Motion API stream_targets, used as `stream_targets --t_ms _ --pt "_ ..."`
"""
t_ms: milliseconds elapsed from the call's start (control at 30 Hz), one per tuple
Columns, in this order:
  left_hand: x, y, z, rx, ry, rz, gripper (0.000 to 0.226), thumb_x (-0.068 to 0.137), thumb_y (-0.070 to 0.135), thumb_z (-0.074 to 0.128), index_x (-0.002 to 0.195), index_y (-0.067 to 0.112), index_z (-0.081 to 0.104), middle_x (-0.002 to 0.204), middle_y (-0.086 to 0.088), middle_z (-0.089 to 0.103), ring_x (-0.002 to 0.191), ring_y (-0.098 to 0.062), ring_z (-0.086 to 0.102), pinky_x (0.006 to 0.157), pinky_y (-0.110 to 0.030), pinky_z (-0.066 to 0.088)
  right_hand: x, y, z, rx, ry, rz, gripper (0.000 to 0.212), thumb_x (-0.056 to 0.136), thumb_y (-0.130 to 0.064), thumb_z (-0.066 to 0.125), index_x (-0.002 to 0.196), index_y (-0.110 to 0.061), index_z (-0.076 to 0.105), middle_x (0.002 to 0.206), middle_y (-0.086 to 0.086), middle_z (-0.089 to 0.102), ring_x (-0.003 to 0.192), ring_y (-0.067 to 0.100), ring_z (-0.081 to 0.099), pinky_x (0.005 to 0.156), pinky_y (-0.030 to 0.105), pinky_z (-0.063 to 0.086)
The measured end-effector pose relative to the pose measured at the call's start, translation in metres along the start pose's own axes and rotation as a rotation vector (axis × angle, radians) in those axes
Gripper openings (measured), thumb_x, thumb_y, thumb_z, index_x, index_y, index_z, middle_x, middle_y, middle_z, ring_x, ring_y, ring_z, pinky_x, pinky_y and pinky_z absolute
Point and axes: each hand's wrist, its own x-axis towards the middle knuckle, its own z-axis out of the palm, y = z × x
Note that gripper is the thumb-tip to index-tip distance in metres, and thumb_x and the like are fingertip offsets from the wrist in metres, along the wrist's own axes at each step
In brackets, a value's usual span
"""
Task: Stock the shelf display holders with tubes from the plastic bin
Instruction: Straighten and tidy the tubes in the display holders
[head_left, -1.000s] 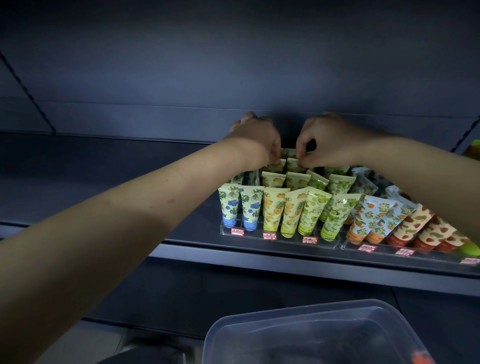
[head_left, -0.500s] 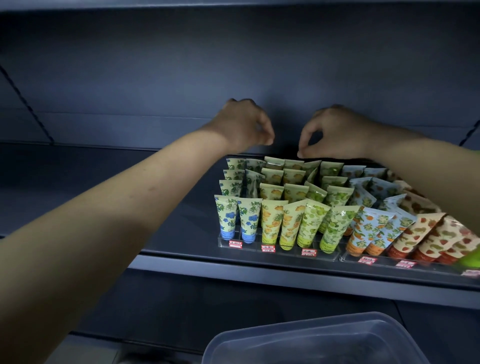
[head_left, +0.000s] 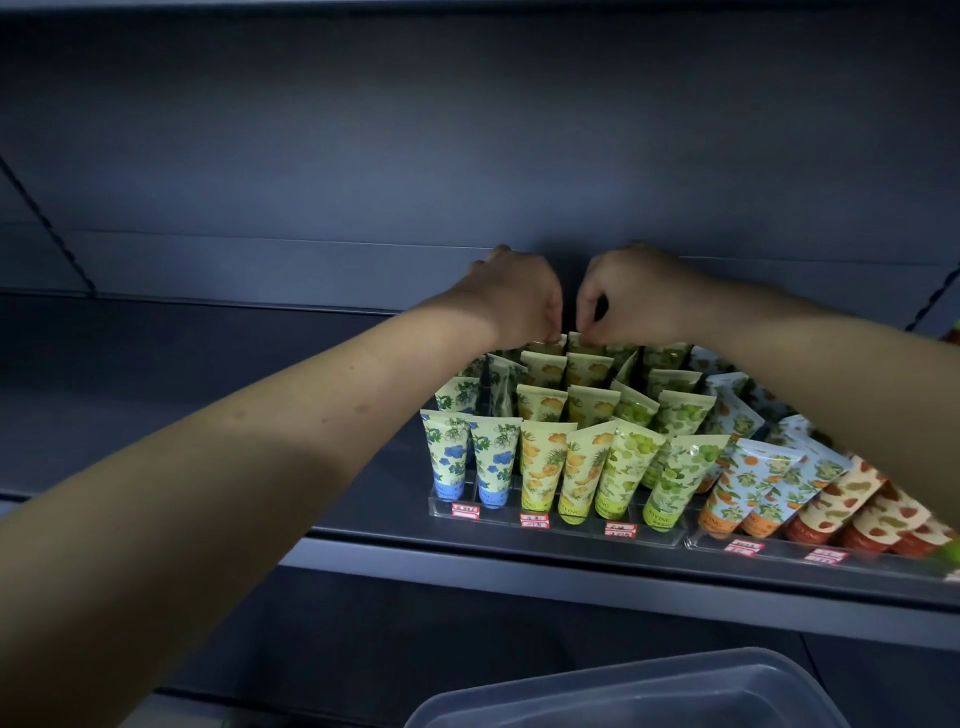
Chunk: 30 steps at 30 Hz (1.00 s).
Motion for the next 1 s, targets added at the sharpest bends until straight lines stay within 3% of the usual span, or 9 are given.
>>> stream_targets --t_ms 167,267,400,567,800,1000 --pt "0.000 -0.001 0.000 -0.031 -0.008 0.004 0.012 0.087 0.029 0.066 0.093 0.022 0.073 0.113 0.000 0.063 0.122 -0.024 0.041 0.102 -0.039 0.038 0.000 0.000 -0.001 0.028 -0.018 0.000 0.021 0.073 -0.021 0.075 0.062 -0.033 0.062 0.087 -0.007 0.065 0.086 0.013 0.059 0.080 0.030 0.047" --pt "-0.008 -0.004 -0.007 -0.047 0.020 0.006 0.017 0.086 0.031 0.066 0.101 0.023 0.070 0.114 0.002 0.061 0.120 -0.021 0.041 0.099 -0.032 0.038 -0.002 -0.001 -0.005 0.065 -0.017 0.005 0.012 0.073 -0.023 0.077 0.069 -0.029 0.067 0.085 -0.009 0.063 0.087 0.013 0.058 0.076 0.028 0.044" --pt "-0.033 -0.018 -0.024 -0.090 0.070 0.023 0.009 0.086 0.033 0.065 0.094 0.030 0.069 0.116 0.004 0.057 0.120 -0.020 0.042 0.102 -0.039 0.037 -0.013 -0.010 -0.016 0.129 0.053 -0.031 0.008 0.074 -0.026 0.077 0.080 -0.022 0.072 0.085 -0.008 0.063 0.088 0.012 0.057 0.077 0.029 0.044" --pt "-0.069 -0.038 -0.034 -0.154 0.092 0.026 0.002 0.082 0.034 0.069 0.083 0.032 0.070 0.113 0.004 0.060 0.115 -0.019 0.049 0.103 -0.037 0.037 -0.028 -0.045 -0.020 0.184 0.031 -0.104 0.008 0.076 -0.030 0.075 0.079 -0.023 0.073 0.093 -0.008 0.064 0.092 0.011 0.058 0.085 0.033 0.048" --pt "-0.092 -0.050 -0.032 -0.228 0.075 -0.024 0.010 0.077 0.043 0.071 0.071 0.044 0.063 0.110 0.009 0.058 0.115 -0.016 0.047 0.105 -0.038 0.036 -0.026 -0.074 -0.004 0.071 -0.040 -0.098 0.012 0.074 -0.043 0.074 0.070 -0.033 0.068 0.102 -0.008 0.058 0.107 0.016 0.048 0.095 0.041 0.043" --pt "-0.097 -0.053 -0.024 -0.145 0.057 -0.027 0.006 0.081 0.040 0.069 0.079 0.037 0.065 0.112 0.007 0.057 0.115 -0.019 0.045 0.104 -0.038 0.033 -0.024 -0.080 -0.003 -0.025 -0.050 -0.064 0.015 0.073 -0.044 0.075 0.073 -0.031 0.068 0.103 -0.009 0.057 0.110 0.017 0.045 0.099 0.040 0.040"
